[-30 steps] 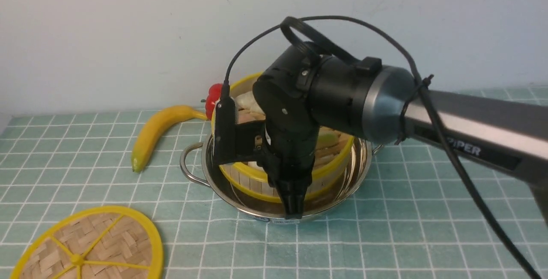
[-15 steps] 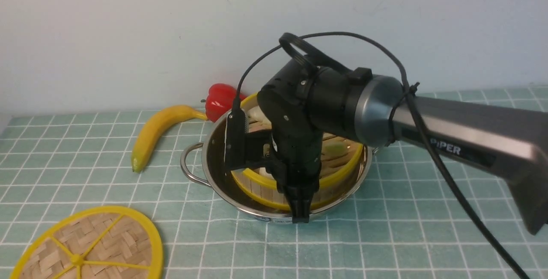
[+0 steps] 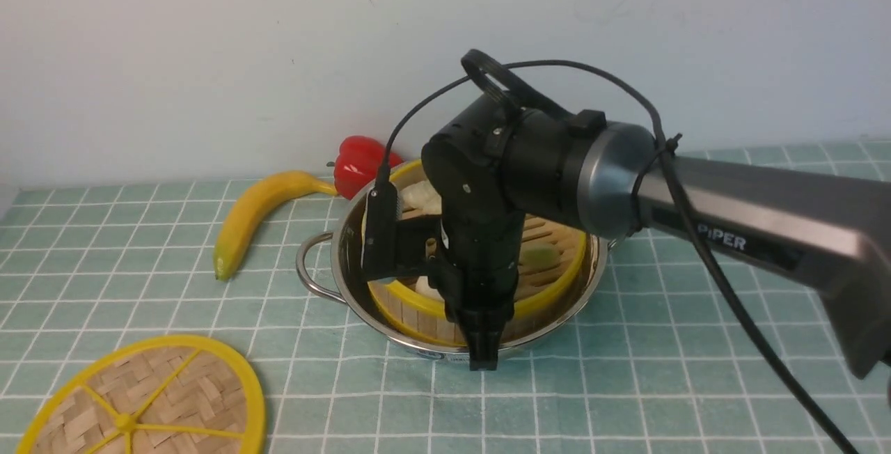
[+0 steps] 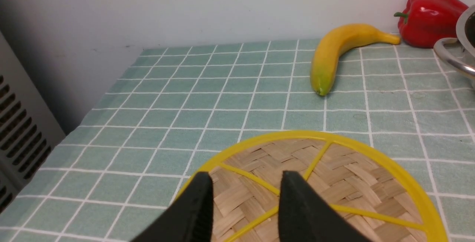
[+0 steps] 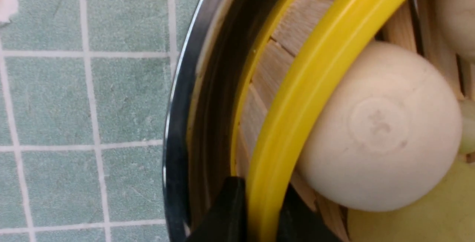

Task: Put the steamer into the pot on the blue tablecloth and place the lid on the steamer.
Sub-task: 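Place the bamboo steamer basket of food into the steel pot with the right gripper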

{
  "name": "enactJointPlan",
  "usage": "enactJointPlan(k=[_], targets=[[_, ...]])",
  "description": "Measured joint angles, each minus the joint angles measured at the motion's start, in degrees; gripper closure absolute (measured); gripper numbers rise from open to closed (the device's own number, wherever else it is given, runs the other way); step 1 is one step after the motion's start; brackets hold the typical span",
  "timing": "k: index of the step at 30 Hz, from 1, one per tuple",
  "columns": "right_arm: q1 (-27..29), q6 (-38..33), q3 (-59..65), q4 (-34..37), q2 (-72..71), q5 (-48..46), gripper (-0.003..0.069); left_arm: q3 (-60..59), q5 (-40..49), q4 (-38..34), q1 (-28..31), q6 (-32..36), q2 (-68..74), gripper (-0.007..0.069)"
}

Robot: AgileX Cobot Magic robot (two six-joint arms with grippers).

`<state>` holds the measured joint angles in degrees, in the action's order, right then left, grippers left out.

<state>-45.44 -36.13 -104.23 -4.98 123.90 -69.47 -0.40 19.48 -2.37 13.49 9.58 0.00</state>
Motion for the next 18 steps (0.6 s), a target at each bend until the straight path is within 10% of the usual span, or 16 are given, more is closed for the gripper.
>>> enactJointPlan(k=[8,18], targets=[[0.0,-0.4,-0.3,0.0,1.4,0.7,0.0559,0.0,0.0,0.0,0.0,0.0,0.0,0.0382],[0.0,2.1,-2.2,-0.3,1.3,-0.6,0.0265,0.0,0.0,0.0,0.0,0.0,0.0,0.0382]])
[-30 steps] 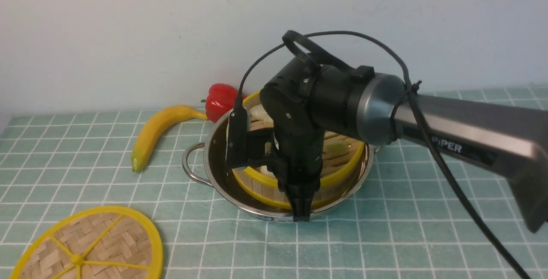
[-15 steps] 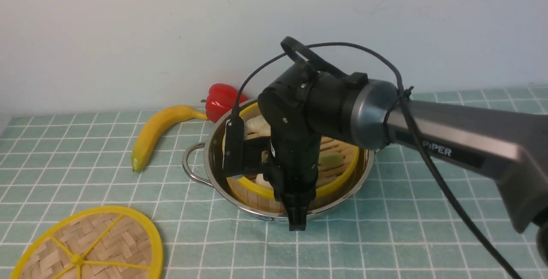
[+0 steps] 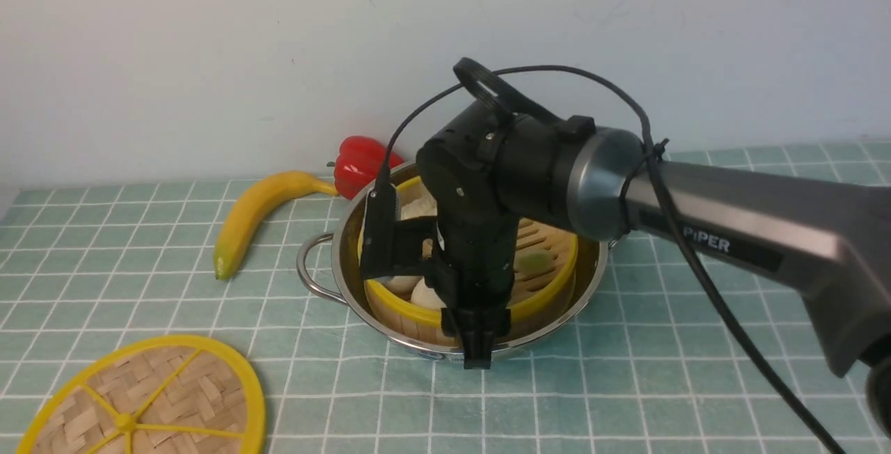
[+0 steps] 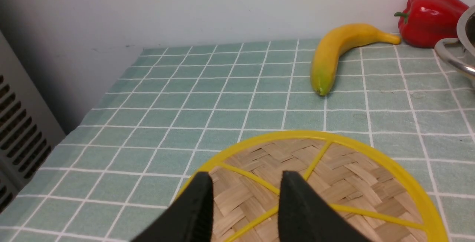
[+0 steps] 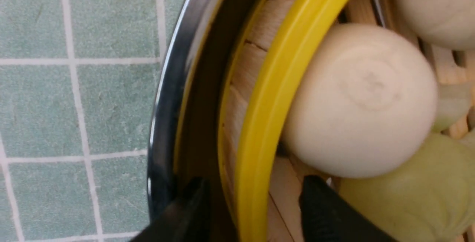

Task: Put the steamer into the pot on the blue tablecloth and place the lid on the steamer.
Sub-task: 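Place the bamboo steamer basket of food into the steel pot with the right gripper, then grasp the bamboo steamer lid lying on the table by its centre knob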

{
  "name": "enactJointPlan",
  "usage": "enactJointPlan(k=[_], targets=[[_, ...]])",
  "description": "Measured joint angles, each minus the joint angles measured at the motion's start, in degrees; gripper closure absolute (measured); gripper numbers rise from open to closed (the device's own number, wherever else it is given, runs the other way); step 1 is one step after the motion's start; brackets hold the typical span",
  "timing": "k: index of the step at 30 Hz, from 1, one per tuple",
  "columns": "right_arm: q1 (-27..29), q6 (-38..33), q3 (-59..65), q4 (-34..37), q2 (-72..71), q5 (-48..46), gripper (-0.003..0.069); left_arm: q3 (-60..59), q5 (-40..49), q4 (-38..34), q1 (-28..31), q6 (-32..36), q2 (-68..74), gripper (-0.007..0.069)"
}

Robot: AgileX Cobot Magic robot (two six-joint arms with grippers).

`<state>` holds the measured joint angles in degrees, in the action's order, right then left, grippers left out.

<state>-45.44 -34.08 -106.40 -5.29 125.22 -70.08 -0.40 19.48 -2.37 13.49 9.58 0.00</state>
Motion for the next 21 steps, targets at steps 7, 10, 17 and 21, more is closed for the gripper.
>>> enactJointPlan(k=[7,10,17,21], targets=[[0.0,1.8,-7.3,-0.2,-0.2,-0.2,0.0203,0.0,0.0,0.0,0.0,0.0,0.0,0.0382],[0.0,3.4,-9.2,-0.2,-0.5,-0.3,0.0202,0.0,0.0,0.0,0.0,0.0,0.0,0.0382],[0.0,12.6,-11.0,-0.1,-2.1,-0.4,0.0275,0.0,0.0,0.0,0.0,0.0,0.0,0.0382],[0.0,19.0,-12.6,0.1,-4.9,-0.5,0.0477,0.0,0.0,0.0,0.0,0.0,0.0,0.0382]])
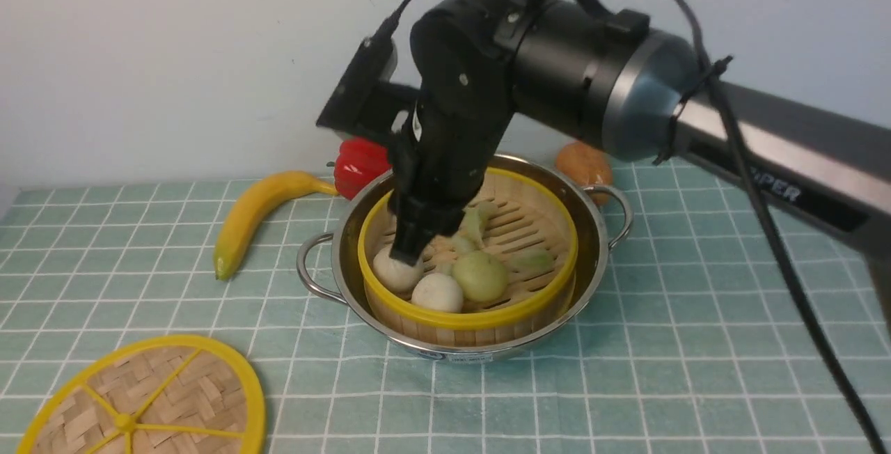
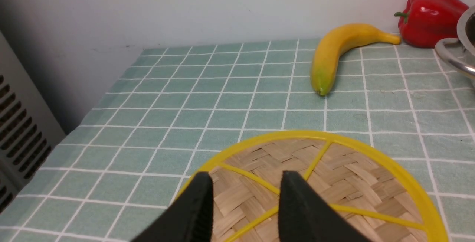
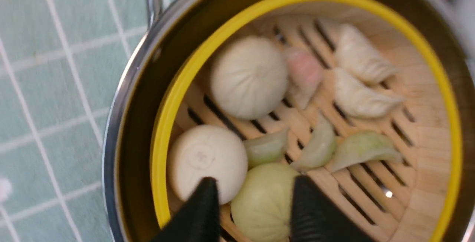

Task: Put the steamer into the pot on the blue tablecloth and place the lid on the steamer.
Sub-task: 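Grasp the bamboo steamer lid lying on the table by its centre knob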

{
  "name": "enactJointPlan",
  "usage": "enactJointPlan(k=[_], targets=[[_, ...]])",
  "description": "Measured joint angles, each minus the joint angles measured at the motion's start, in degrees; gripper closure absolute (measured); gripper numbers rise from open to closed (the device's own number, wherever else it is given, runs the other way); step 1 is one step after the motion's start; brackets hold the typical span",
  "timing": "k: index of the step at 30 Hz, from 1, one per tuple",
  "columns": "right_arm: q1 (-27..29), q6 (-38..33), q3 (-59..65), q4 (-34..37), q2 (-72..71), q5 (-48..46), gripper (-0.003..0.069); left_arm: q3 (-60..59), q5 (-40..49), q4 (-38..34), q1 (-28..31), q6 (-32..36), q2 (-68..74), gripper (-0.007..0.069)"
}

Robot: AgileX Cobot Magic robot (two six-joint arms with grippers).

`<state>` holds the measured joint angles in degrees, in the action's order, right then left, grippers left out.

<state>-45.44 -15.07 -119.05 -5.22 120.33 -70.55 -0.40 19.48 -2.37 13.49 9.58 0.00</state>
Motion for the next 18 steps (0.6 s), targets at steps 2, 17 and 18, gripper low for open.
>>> enactJointPlan(k=[2,17,18], targets=[[0.0,3.7,-1.6,0.2,-3.4,0.0,0.0630,0.0,0.0,0.0,0.0,0.0,0.0,0.0382],[0.0,16.5,-2.6,6.0,-12.4,0.0,0.0668,0.0,0.0,0.0,0.0,0.0,0.0,0.0382],[0.0,16.5,-2.6,6.0,-12.4,0.0,0.0666,0.0,0.0,0.0,0.0,0.0,0.0,0.0382]])
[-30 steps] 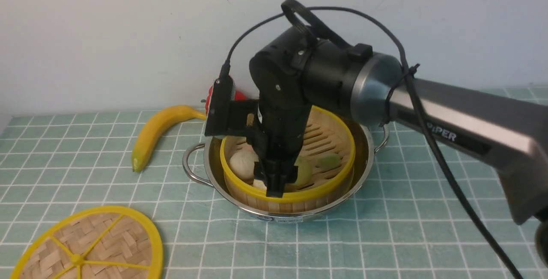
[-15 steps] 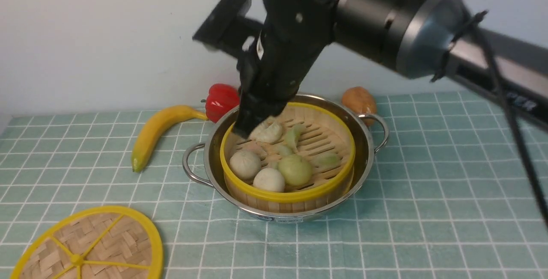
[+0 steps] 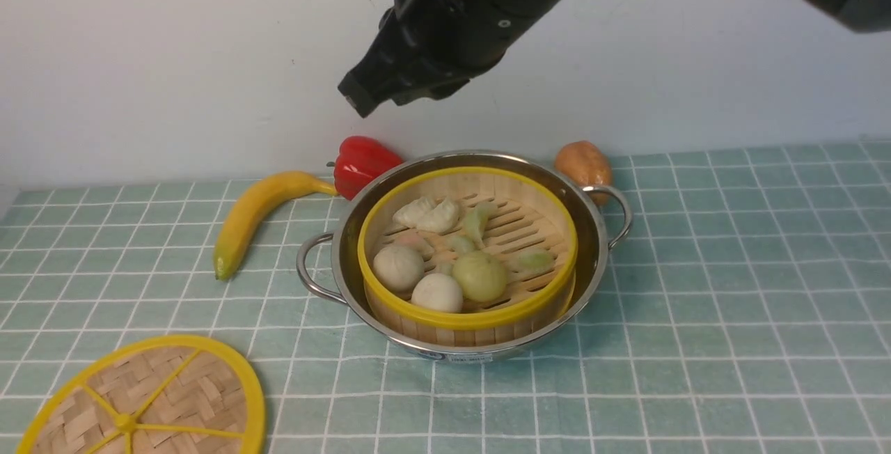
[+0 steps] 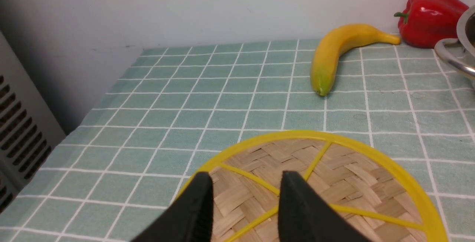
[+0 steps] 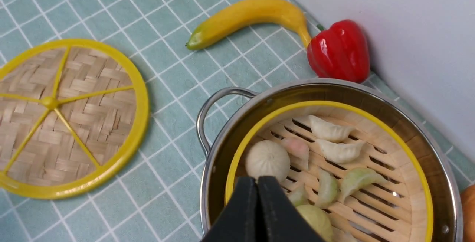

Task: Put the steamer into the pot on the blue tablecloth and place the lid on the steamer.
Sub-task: 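Grasp the bamboo steamer lid lying on the table by its centre knob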

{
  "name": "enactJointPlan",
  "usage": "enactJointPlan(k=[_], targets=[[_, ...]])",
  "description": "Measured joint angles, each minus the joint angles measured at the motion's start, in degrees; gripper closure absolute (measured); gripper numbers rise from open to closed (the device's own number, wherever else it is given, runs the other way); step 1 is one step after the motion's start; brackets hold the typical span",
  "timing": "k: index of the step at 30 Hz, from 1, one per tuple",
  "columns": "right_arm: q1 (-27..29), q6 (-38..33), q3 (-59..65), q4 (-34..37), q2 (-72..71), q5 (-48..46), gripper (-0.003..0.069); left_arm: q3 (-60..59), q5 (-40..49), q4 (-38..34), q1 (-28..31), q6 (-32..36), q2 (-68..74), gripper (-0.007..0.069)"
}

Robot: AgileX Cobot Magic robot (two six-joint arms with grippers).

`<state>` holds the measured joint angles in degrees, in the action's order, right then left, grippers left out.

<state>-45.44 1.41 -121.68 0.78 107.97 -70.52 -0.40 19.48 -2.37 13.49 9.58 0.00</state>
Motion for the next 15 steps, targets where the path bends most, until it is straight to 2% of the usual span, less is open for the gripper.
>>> enactJointPlan(k=[5,9,13,15], targets=[[0.0,-2.1,1.3,-2.4,-2.0,0.0,0.0657,0.0,0.0,0.0,0.0,0.0,0.0,0.0382],[0.0,-2.7,7.7,-5.5,-9.3,0.6,0.0650,0.0,0.0,0.0,0.0,0.0,0.0,0.0382],[2.1,0.3,23.7,-8.3,-26.8,6.5,0.0636,0.0,0.0,0.0,0.0,0.0,0.0,0.0382],[5.6,3.8,34.1,-9.5,-37.8,11.7,0.0621,0.0,0.0,0.0,0.0,0.0,0.0,0.0382]])
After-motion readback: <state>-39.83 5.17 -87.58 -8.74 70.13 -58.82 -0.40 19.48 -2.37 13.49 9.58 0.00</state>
